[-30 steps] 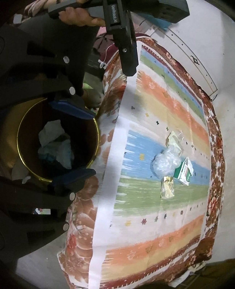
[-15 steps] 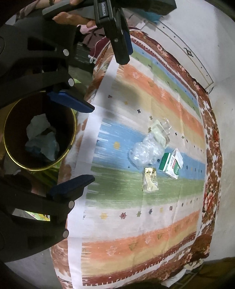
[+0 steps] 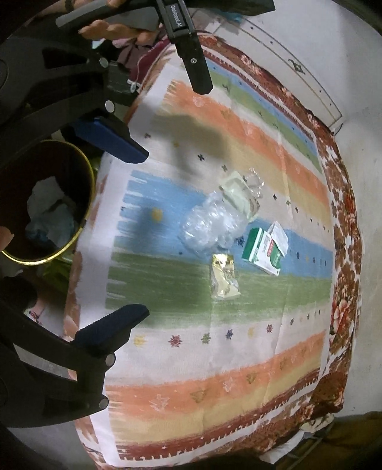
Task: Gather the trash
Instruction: 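Reach the right tool to the clear plastic wrap while the left reaches the cream bag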
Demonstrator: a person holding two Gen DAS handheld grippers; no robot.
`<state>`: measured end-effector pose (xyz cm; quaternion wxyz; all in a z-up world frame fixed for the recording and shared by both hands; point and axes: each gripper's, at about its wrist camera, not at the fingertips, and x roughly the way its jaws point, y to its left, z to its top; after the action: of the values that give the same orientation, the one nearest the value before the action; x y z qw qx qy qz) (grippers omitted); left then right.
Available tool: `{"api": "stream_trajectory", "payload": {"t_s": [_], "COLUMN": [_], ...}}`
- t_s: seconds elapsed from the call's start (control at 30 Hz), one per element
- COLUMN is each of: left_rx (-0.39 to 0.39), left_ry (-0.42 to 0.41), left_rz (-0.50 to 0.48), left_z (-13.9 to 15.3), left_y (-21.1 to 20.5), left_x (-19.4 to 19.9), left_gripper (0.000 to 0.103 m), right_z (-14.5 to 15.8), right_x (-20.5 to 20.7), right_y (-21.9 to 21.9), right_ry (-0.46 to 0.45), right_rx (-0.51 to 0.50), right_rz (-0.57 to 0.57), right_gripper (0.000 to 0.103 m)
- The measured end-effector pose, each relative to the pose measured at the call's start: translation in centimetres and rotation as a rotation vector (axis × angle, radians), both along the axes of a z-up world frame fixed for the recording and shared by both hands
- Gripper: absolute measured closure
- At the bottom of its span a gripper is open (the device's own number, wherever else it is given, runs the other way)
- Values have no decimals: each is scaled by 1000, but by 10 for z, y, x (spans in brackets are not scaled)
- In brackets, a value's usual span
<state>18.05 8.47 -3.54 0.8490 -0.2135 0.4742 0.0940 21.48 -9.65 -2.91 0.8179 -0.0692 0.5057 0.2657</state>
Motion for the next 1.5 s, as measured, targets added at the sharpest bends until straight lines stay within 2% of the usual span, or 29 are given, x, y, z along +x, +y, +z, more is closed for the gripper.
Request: {"api": "stream_trajectory", "payload": {"t_s": [0.37,0.5,0.6,0.77,0.93,1.1,1.3,1.5], "left_rx": [-62,-48,-35,-61,-50,-140,-136,-169], "left_ry": [48,44,41,61,80,98,124,140], "left_rz": [83,112,106,108,137,178,149,141], "left_z": [-25,-25,-26,-43,-60,-74,-88,-105], "left_y": [30,32,30,37,50,57,51,58], "left_x": [27,36,47,65,80,90,108,125], "left_gripper": [6,6,6,6,6,6,6,7], "right_z": [-9,-15,-24,-39,-47,-57,-68,-77], "right_x": [25,37,48,67,78,87,98,106], "right_y": [25,29,35,37,42,49,57,66], "right_ry": [6,33,35,83,111,140,177,200], "right_rx": [-14,0,-31,-23,-3,6,9,1], "right_rz": [33,21,13,-15,-22,-18,-11,12], "right_gripper": [9,9,9,9,9,13,21,31]}}
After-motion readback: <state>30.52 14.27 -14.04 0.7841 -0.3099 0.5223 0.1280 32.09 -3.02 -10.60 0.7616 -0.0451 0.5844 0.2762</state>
